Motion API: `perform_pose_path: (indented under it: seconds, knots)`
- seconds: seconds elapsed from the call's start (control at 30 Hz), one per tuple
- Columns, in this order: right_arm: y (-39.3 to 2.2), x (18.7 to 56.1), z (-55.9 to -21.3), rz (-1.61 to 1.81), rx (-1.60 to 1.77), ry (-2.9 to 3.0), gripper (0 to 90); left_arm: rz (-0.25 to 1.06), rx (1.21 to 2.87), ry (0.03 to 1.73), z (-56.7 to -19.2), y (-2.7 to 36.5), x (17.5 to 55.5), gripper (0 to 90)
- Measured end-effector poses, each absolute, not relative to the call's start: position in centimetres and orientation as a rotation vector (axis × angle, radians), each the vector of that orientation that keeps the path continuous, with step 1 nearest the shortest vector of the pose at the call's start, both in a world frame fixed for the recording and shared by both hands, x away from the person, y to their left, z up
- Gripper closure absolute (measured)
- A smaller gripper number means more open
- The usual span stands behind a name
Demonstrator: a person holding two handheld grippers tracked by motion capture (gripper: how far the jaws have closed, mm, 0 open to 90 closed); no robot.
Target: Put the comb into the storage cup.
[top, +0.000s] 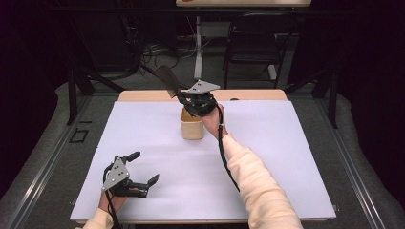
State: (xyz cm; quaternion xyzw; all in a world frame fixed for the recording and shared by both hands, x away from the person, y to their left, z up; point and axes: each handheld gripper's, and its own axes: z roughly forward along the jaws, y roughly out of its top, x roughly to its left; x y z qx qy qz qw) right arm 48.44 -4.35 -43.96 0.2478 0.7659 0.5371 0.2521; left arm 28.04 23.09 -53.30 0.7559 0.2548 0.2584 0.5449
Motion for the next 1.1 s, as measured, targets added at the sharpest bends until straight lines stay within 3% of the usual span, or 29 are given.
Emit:
perform_pose_path:
  seconds: [1.1]
  knots:
    - [-4.1,49.4,-45.9,1.383,0.708,2.166,72.4,0.616,1.791,0.606,-53.3,23.1,28.0,0.0]
